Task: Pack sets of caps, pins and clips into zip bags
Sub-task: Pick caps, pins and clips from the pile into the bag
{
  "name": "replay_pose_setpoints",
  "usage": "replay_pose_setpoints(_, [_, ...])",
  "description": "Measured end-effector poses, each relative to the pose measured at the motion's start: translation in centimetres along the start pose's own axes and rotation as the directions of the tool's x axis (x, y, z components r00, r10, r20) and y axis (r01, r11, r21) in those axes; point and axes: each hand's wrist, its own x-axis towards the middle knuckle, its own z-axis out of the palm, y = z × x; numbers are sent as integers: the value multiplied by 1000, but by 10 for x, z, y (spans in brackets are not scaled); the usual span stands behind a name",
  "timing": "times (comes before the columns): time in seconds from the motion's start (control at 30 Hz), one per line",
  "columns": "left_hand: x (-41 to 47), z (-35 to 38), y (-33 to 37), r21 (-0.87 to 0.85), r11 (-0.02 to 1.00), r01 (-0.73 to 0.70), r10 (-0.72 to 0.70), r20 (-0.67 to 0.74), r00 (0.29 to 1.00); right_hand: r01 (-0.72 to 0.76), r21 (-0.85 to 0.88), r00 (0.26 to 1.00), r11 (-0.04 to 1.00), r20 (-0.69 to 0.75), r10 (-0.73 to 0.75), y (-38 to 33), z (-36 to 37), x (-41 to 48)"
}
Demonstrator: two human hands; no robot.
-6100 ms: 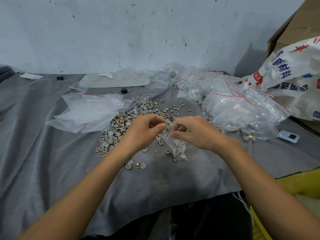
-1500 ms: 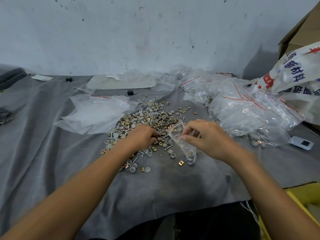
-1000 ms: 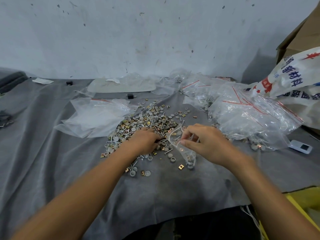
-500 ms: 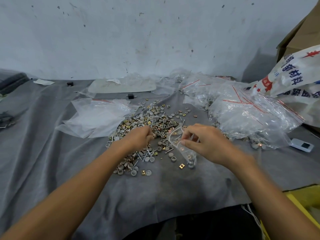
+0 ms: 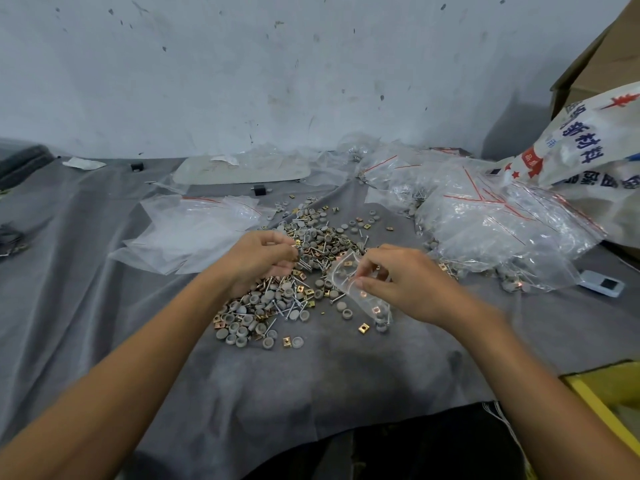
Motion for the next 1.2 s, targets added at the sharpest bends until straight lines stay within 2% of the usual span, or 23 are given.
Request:
replay_pose_setpoints(0.17, [-13,24,25,-23,995,-100,102,125,987,-5,-8,1000,1000,16,5,-5,1,3])
replay_pose_setpoints(0.37, [-25,54,33,38,980,-193,186,147,972,-1,-33,1000,999,17,1,-8,2,4])
replay_pose_setpoints(0.87, [-32,59,33,200,939,-280,261,118,958,-4,-18,999,1000,35,5,-8,1,3])
replay_pose_setpoints(1.2, [-36,59,31,373,844,-385,346,170,923,1,-13,999,1000,42,0,-8,1,5])
